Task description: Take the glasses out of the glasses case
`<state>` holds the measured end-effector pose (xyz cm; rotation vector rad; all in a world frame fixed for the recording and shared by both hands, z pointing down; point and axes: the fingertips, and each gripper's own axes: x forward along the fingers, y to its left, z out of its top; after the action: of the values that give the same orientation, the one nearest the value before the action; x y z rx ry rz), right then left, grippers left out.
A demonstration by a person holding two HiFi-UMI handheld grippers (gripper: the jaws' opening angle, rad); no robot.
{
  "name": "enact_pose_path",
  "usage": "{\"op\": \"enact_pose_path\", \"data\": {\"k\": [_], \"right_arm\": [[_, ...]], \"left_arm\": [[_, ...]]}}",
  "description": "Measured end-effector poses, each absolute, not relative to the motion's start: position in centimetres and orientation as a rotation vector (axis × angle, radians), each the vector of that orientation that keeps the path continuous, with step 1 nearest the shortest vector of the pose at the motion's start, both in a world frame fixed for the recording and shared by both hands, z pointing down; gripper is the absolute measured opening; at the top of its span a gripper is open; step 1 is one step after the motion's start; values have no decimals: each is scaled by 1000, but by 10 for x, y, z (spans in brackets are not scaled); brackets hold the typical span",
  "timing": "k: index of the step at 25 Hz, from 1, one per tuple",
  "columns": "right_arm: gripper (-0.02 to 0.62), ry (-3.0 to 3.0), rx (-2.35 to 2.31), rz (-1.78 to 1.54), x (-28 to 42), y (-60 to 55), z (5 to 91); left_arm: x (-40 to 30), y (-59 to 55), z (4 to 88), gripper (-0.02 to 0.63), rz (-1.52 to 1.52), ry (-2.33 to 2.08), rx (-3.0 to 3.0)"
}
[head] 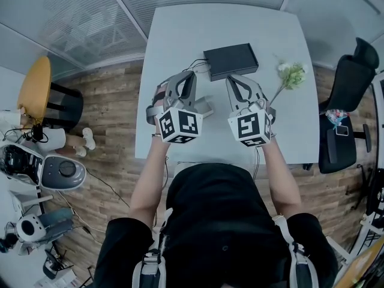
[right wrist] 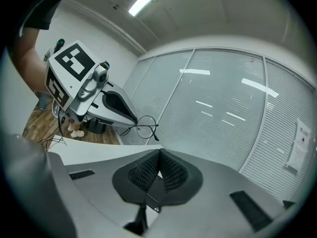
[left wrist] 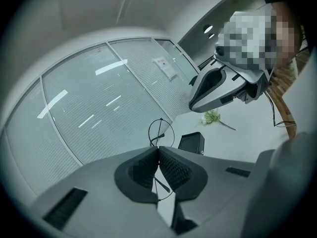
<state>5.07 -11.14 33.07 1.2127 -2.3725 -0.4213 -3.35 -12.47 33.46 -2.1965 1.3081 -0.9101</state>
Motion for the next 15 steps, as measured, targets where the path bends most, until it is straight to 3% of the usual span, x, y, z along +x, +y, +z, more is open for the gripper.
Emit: {"op": "enact_pose_path", "data": {"k": [15], "right_arm": [[14, -2385, 1190, -463, 47, -109, 327]], "left_arm": [[-29, -123, 337, 28, -913, 1283, -2178]]}}
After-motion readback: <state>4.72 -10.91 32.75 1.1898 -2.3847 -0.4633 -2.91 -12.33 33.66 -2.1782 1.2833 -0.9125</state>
